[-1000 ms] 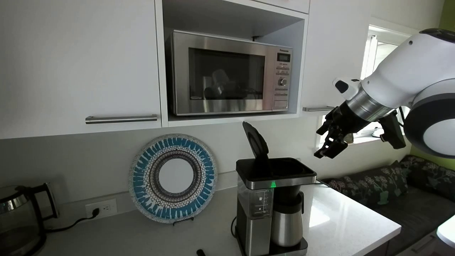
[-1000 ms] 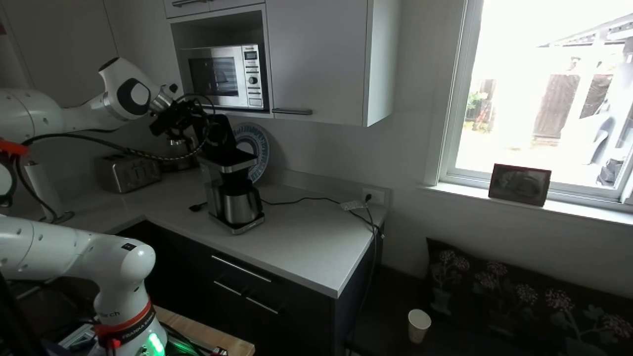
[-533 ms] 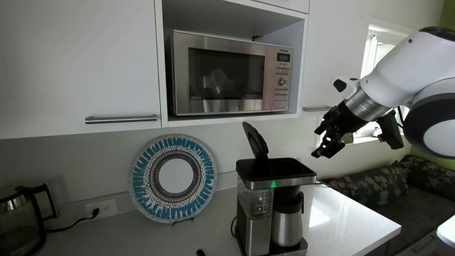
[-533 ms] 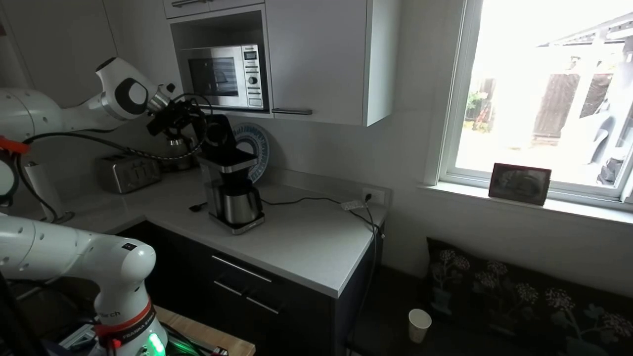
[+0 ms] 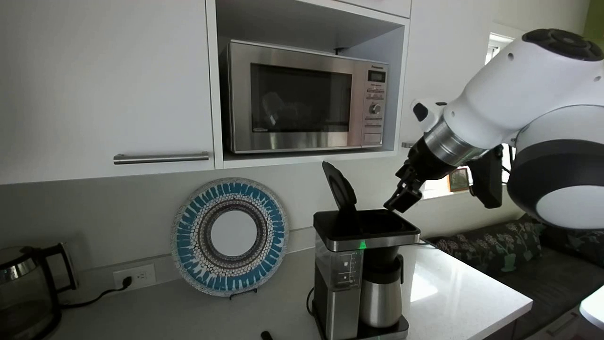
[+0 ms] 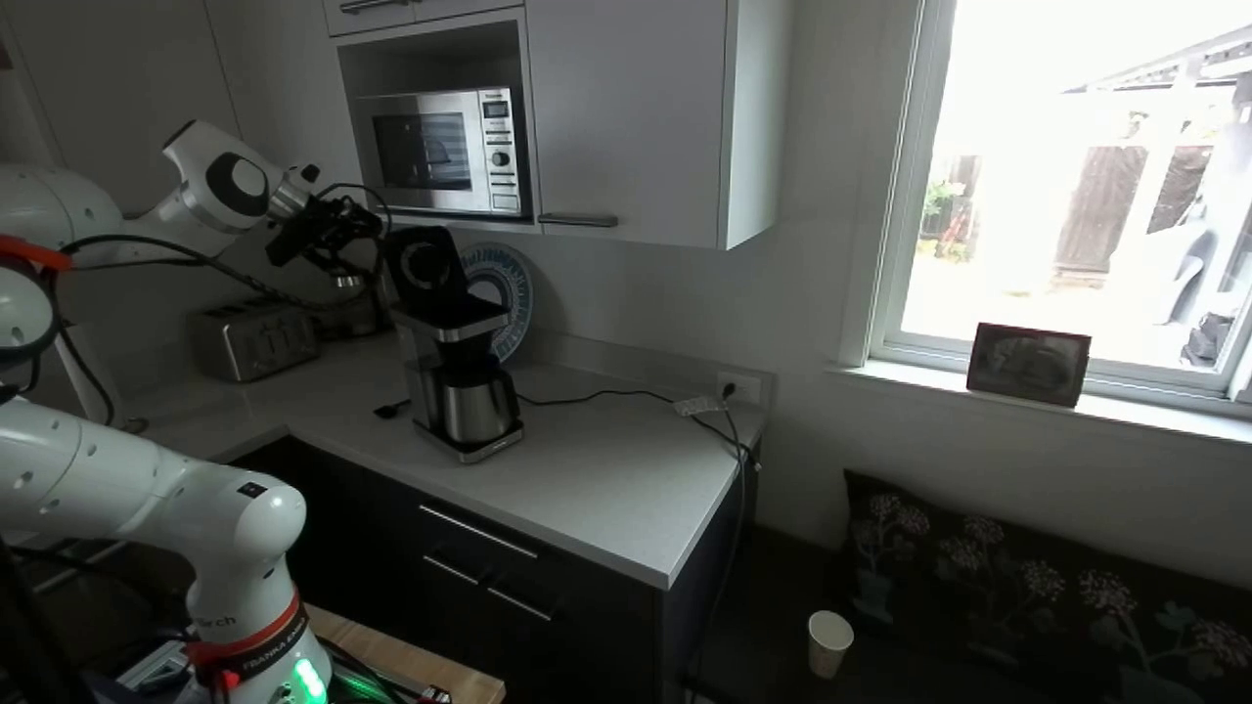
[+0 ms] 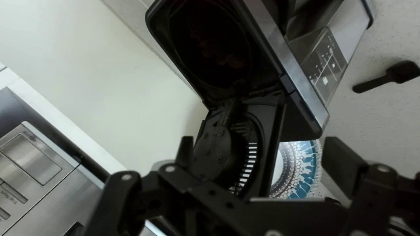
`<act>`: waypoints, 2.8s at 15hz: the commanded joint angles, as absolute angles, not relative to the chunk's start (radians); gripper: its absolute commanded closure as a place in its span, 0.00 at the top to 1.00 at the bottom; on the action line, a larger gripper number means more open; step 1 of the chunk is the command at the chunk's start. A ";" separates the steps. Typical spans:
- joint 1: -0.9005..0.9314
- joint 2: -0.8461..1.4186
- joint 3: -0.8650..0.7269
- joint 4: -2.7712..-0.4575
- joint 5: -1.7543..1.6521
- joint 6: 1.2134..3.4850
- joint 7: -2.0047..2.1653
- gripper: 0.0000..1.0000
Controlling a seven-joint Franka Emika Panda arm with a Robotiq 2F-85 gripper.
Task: Close the lid of the coffee maker
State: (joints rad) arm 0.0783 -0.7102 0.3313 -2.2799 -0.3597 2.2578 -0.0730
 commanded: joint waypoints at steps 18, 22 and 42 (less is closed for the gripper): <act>-0.015 -0.385 0.567 -2.018 -0.817 2.067 0.618 1.00; 0.013 -0.340 0.549 -1.994 -0.891 2.080 0.712 1.00; 0.135 -0.407 0.283 -1.996 -0.912 2.106 0.499 1.00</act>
